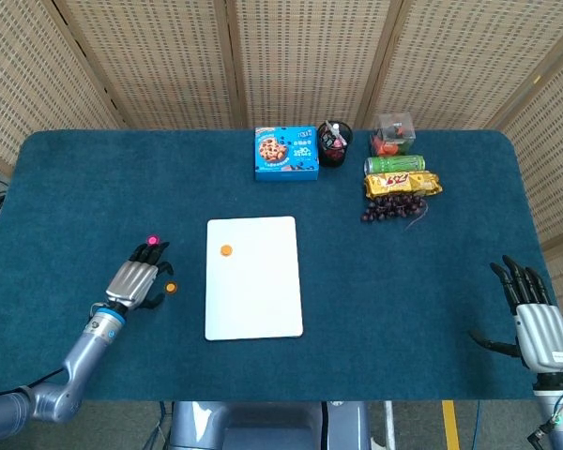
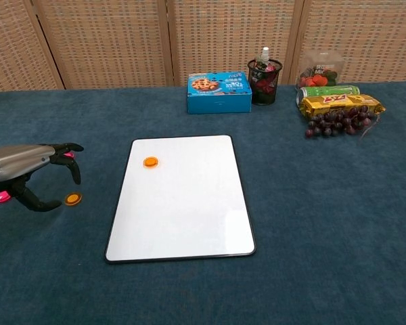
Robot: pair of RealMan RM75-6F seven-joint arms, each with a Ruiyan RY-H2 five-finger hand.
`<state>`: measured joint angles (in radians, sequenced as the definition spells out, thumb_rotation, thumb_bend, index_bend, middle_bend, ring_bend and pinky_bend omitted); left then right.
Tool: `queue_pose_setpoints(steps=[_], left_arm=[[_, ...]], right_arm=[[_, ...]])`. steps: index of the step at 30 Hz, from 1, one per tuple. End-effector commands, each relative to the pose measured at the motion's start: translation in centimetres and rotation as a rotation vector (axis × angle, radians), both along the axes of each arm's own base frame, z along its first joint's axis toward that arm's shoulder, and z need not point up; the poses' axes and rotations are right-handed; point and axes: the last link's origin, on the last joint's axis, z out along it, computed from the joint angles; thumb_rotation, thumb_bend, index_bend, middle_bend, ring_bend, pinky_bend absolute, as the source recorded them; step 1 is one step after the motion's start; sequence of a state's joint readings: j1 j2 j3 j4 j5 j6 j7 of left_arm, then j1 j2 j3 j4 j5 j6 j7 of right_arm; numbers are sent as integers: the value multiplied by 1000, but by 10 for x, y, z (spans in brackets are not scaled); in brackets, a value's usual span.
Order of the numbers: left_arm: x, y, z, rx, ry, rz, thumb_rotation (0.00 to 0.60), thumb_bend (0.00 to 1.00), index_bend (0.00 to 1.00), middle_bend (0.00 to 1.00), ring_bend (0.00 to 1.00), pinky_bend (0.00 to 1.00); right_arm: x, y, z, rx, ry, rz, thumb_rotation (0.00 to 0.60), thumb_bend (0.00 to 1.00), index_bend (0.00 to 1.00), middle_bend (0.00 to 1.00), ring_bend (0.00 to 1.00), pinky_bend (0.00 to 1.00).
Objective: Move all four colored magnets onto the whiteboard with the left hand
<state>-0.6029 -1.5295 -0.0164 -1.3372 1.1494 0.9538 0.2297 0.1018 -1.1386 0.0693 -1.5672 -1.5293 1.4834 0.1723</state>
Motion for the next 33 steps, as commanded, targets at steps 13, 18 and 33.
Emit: queue_pose_setpoints(steps=[13, 18, 33], left_arm=[[-4, -3, -10, 0, 14, 11, 600, 361, 377, 0, 0, 0], [-6, -2, -15, -1, 16, 18, 600, 366, 513, 0, 0, 0], [45, 27, -6, 46, -77, -43, 600, 368, 585, 0, 0, 0]], right_arm=[[0, 0, 0, 3, -1, -1, 600, 156, 0, 0, 0, 0], [0, 0, 0, 3, -3, -3, 600, 156, 0, 0, 0, 0], [0, 0, 0, 8, -2, -5, 600, 156, 0, 0, 0, 0]])
